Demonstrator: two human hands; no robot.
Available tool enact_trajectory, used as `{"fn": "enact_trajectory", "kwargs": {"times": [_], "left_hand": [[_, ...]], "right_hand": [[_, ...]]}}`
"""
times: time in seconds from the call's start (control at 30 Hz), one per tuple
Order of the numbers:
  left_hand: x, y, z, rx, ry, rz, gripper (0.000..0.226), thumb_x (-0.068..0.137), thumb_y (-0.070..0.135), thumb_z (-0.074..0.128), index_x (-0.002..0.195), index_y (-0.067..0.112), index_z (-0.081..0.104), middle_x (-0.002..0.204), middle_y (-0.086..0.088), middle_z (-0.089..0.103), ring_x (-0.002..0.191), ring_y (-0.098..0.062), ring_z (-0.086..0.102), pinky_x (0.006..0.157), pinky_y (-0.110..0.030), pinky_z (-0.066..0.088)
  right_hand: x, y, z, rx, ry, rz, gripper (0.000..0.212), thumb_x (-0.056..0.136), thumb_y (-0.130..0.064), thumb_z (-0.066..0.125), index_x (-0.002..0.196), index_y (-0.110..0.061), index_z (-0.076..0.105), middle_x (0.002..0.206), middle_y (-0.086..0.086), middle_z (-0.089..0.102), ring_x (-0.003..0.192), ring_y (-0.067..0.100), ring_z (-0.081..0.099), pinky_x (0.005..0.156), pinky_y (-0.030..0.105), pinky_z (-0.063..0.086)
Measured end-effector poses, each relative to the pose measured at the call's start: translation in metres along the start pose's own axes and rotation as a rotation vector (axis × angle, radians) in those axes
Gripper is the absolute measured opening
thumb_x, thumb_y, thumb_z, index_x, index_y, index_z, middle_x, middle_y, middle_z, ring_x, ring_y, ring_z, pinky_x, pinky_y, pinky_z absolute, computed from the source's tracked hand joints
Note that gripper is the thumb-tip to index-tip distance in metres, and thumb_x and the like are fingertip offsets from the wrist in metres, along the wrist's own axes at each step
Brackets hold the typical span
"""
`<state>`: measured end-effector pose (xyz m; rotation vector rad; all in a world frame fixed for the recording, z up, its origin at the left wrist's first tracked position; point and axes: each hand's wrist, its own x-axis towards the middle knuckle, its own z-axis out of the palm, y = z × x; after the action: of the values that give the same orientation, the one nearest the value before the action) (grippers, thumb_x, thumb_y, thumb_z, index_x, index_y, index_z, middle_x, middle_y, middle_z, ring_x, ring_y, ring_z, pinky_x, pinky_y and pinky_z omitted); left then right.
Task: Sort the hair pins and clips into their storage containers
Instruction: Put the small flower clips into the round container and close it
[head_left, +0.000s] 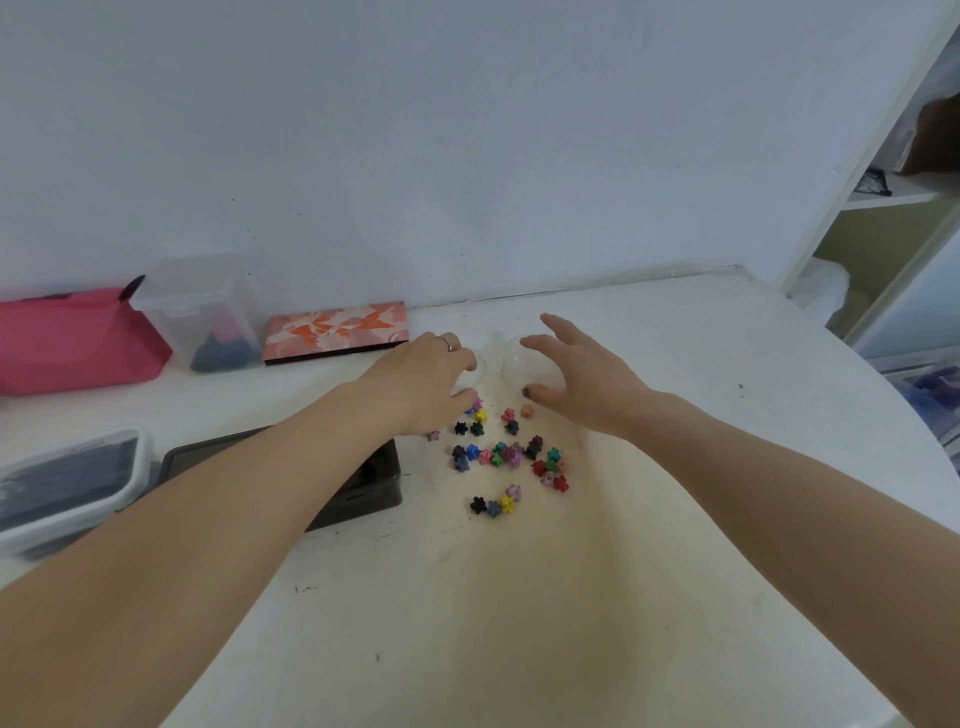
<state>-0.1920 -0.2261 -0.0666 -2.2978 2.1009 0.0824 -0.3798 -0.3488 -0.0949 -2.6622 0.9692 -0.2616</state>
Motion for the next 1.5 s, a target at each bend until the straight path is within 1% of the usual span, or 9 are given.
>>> {"fn": "enact_trajectory", "kwargs": {"times": [0.1,0.23,0.43,0.6,0.77,0.97,1.1,1.37,1.5], "left_hand": [[-0.008,0.009,0.0,0.026,-0.058,0.016,0.05,0.099,0.048,0.04,0.141,0.023,0.04,0.139,-0.003,0.044,0.115,-0.021,0.051,0.092,-0.039,0.048],[-0.016,0.025,0.009,0.071,-0.222,-0.061,0.055,0.099,0.054,0.031,0.148,0.029,0.028,0.145,-0.008,0.036,0.12,-0.027,0.05,0.095,-0.044,0.048],[-0.025,0.04,0.011,0.033,-0.204,-0.017,0.043,0.101,0.047,0.029,0.128,0.019,0.048,0.127,-0.007,0.043,0.108,-0.024,0.049,0.088,-0.043,0.049],[-0.033,0.05,0.019,0.135,-0.168,0.005,0.037,0.104,0.036,0.025,0.128,0.011,0.04,0.124,-0.009,0.04,0.111,-0.026,0.044,0.073,-0.036,0.038],[-0.039,0.051,0.025,0.16,-0.105,0.023,0.025,0.105,0.028,0.028,0.118,0.009,0.04,0.116,-0.009,0.041,0.086,-0.02,0.037,0.064,-0.037,0.036],[-0.042,0.051,0.024,0.177,-0.136,0.029,0.033,0.105,0.037,0.025,0.122,0.012,0.04,0.117,-0.005,0.039,0.102,-0.023,0.044,0.068,-0.036,0.038],[-0.041,0.047,0.025,0.122,-0.146,0.046,0.024,0.105,0.031,0.029,0.111,0.012,0.041,0.109,-0.005,0.037,0.083,-0.021,0.04,0.065,-0.036,0.036],[-0.033,0.039,0.014,-0.078,-0.193,0.065,0.009,0.101,0.019,0.038,0.101,0.016,0.046,0.101,-0.002,0.043,0.083,-0.024,0.054,0.078,-0.042,0.048],[-0.034,0.038,0.01,-0.07,-0.223,0.036,0.02,0.101,0.022,0.036,0.116,0.019,0.048,0.108,-0.001,0.044,0.089,-0.021,0.054,0.08,-0.039,0.049]], "right_hand": [[-0.01,-0.005,0.0,0.012,0.146,0.022,0.046,0.093,-0.041,0.055,0.135,-0.026,0.047,0.139,-0.004,0.041,0.108,0.017,0.056,0.085,0.032,0.049],[-0.03,-0.015,0.004,-0.049,0.379,-0.029,0.026,0.095,-0.03,0.052,0.117,-0.017,0.052,0.107,-0.002,0.048,0.07,0.015,0.045,0.06,0.029,0.038],[-0.044,-0.029,0.008,-0.039,0.008,-0.091,0.037,0.1,-0.035,0.04,0.135,-0.029,0.05,0.122,-0.002,0.05,0.1,0.022,0.06,0.086,0.041,0.051],[-0.047,-0.031,0.011,-0.114,-0.157,-0.133,0.037,0.099,-0.026,0.032,0.127,-0.03,0.057,0.116,-0.003,0.052,0.098,0.023,0.059,0.082,0.042,0.051],[-0.052,-0.03,0.006,-0.119,-0.174,-0.122,0.031,0.101,-0.024,0.034,0.123,-0.018,0.054,0.111,0.002,0.05,0.096,0.026,0.058,0.083,0.041,0.049],[-0.064,-0.035,0.009,-0.182,-0.198,-0.099,0.035,0.103,-0.036,0.027,0.122,-0.017,0.049,0.114,0.004,0.043,0.08,0.028,0.055,0.073,0.039,0.047],[-0.064,-0.039,0.011,-0.149,-0.174,-0.094,0.028,0.101,-0.037,0.033,0.105,-0.014,0.05,0.104,0.003,0.041,0.069,0.025,0.049,0.065,0.035,0.039],[-0.06,-0.044,0.005,-0.067,-0.228,-0.078,0.018,0.097,-0.031,0.039,0.1,-0.016,0.049,0.1,0.002,0.045,0.082,0.027,0.054,0.077,0.04,0.047],[-0.061,-0.046,0.003,-0.079,-0.265,-0.097,0.025,0.096,-0.037,0.04,0.111,-0.021,0.051,0.104,0.0,0.043,0.082,0.023,0.053,0.07,0.035,0.043]]}}
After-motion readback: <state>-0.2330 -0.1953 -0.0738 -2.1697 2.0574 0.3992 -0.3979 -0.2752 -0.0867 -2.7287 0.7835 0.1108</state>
